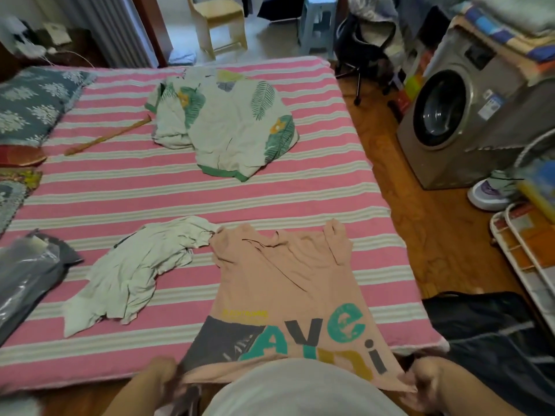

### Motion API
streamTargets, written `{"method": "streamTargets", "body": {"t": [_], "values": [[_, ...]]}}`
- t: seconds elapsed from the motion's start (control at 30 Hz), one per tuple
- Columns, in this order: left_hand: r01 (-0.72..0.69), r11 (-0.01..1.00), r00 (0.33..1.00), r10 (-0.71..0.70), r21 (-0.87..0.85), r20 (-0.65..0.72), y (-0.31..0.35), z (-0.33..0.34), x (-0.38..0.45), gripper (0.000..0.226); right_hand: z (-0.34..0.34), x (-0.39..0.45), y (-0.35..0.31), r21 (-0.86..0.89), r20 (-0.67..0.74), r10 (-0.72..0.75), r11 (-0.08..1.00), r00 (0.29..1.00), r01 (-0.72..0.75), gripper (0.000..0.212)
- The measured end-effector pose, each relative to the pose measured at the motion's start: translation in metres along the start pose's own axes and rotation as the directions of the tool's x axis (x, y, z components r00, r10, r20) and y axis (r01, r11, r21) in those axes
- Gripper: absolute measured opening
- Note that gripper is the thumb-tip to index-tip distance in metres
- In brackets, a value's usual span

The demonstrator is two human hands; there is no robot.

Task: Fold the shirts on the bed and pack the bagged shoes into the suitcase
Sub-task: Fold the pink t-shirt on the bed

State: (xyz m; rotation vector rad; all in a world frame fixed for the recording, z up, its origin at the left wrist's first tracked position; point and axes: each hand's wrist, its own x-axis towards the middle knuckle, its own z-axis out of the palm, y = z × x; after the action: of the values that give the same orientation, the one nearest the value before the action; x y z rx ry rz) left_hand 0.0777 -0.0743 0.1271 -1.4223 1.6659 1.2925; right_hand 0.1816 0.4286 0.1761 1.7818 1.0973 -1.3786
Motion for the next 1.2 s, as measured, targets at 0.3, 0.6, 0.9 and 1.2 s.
{"method": "streamTargets", "body": {"t": [0.3, 0.6, 0.9, 1.2], "values": [[-0.341, 0.767, 0.881, 0.462, -0.543, 0.099, 0.24, 0.026, -0.076, 0.041, 0.033, -0.113, -0.196, 0.652, 0.067, -0.481, 0.684, 0.874, 0.327, 0.039], [-0.547, 0.371, 0.594, 0.804, -0.751, -0.036, 0.423, -0.026, -0.279, 0.033, 0.013, -0.331, -0.319, 0.831, -0.062, -0.909, 0.182, 0.413, 0.525, 0.013], [-0.668, 0.55, 0.686, 0.716, -0.502, -0.129, 0.31, -0.02, -0.202, 0.034, 0.003, -0.241, -0.25, 0.746, -0.058, -0.904, 0.242, 0.423, 0.62, 0.008], [-0.388, 0.852, 0.922, 0.353, -0.351, -0.162, 0.103, 0.083, -0.027, 0.019, 0.007, -0.005, -0.167, 0.325, -0.082, -0.712, 0.643, 0.697, 0.694, 0.014]]}}
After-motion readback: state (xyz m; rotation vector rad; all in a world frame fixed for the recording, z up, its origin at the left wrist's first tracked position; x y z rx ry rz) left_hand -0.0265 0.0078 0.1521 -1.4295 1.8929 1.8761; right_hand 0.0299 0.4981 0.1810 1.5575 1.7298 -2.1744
